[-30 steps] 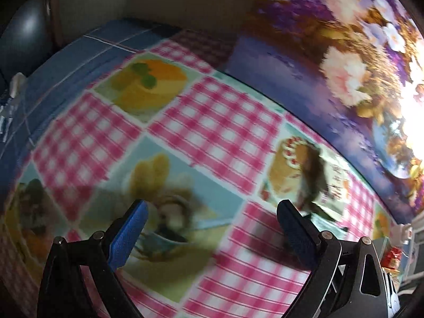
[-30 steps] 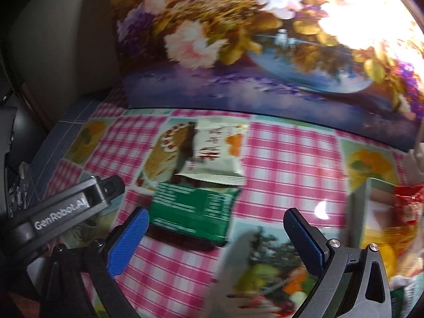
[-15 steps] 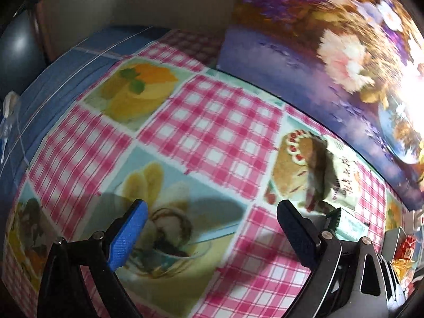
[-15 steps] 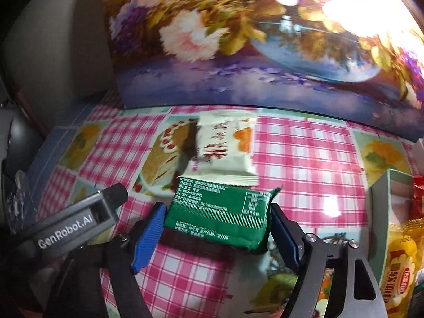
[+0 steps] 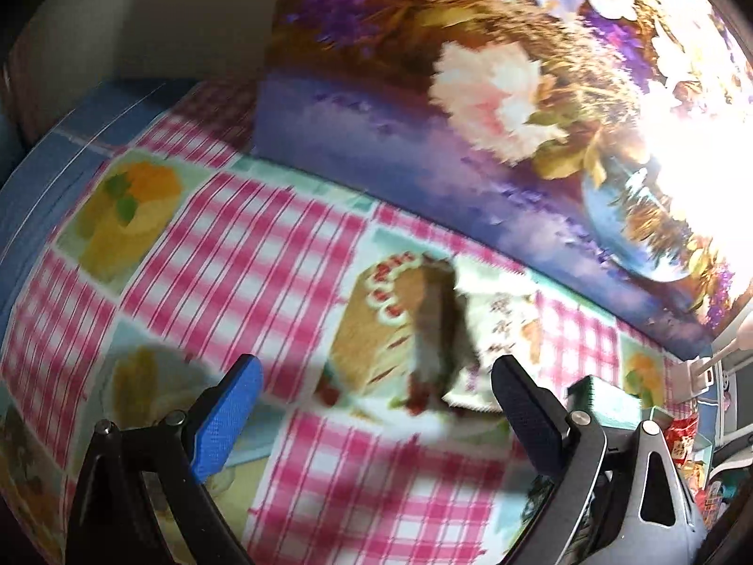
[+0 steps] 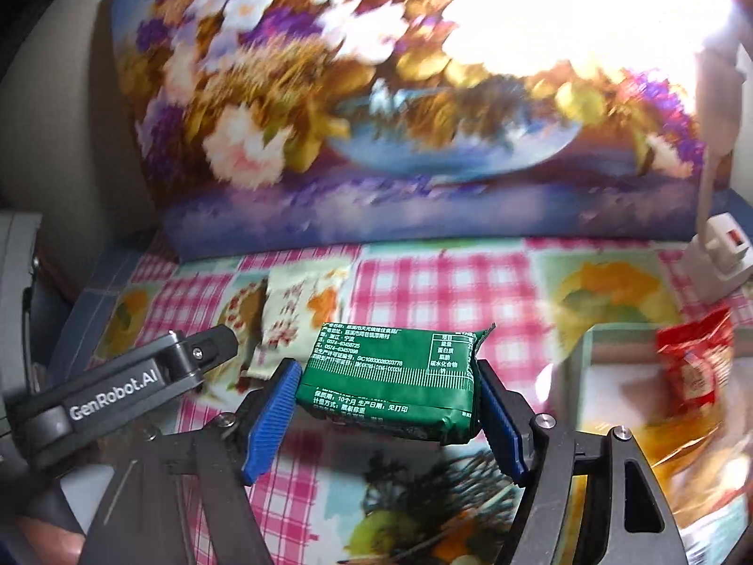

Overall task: Organize snacks
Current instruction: 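Grasp the dark green pack with the right tool while the left tool grasps the white pastry pack, then carry the green pack and white pastry pack over the tray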

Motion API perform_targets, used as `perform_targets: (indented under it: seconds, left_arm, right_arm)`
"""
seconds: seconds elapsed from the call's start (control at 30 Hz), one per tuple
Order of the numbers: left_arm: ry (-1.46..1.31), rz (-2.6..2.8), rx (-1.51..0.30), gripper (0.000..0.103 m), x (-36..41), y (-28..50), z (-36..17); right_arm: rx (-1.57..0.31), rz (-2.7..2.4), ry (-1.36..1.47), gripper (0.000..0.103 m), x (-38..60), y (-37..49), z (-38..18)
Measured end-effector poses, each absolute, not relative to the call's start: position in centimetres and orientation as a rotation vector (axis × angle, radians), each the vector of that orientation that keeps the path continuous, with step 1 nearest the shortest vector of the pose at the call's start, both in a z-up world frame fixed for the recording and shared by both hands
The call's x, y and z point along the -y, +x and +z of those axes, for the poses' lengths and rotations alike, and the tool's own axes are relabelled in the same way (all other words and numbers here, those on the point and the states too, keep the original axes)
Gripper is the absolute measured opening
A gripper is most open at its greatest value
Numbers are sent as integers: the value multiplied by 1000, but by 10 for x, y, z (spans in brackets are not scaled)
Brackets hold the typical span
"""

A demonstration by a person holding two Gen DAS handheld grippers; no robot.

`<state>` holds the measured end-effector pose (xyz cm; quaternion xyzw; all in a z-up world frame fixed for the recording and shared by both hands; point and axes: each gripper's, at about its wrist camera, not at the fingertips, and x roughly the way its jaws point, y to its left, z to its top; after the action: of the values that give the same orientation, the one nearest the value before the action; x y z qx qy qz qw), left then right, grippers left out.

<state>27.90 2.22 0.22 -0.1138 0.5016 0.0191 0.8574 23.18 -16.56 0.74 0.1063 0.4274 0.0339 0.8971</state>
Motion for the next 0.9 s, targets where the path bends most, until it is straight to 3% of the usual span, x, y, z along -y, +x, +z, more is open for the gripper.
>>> perform_targets:
  seconds: [0.3,0.37,0.5,0.7,0.9]
  left_arm:
    - [-135,-73,-1077,95,25,316,-7]
    - [-106,-81,-1076,71,35,318,-8]
    - [-71,-94,-1090,69,51,323,-11]
    - [8,-68,-1091,54,67,329,-19]
    - [-21,-37,-1095,53,66,313,-15]
  right_arm:
    - [-851,8,231,75,200,236,27]
    - [-854,-1,227,75,204,234,30]
    - [-859,-9,241,75,207,236,27]
    - [-860,-14,235,75,205,235,27]
    - [-863,-12,233,75,207,229,33]
